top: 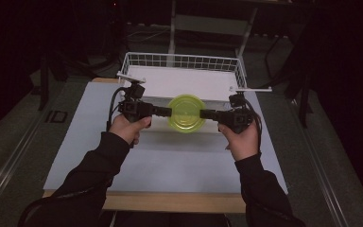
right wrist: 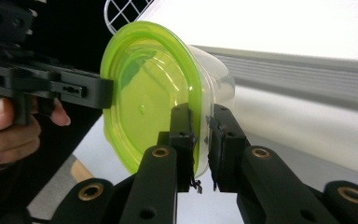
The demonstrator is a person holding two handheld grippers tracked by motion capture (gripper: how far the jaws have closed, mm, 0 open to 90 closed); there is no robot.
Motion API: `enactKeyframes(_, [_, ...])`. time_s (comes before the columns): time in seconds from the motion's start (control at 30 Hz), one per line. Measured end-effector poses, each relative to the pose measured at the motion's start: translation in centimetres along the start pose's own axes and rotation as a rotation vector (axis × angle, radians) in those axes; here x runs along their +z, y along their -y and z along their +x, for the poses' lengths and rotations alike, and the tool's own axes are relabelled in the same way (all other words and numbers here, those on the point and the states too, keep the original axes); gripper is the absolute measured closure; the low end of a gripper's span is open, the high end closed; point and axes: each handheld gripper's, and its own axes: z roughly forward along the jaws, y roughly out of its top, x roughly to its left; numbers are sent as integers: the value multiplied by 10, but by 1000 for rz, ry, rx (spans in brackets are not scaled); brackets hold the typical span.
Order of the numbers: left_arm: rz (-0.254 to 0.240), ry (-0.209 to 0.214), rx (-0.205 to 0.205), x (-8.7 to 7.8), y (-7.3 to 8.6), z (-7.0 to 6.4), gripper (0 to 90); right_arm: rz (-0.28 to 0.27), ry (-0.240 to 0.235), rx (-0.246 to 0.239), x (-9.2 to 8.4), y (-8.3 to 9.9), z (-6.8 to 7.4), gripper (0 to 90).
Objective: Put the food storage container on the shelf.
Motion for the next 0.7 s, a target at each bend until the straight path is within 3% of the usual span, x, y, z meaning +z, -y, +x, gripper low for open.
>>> enactKeyframes(0.37, [-36, -74, -15, -5, -39, -8, 822, -27, 12, 1, 3, -38, 0, 809])
enactKeyframes(0.7, [-32, -148, -42, 5, -66, -1, 815, -18, 14, 58, 15, -60, -12, 810])
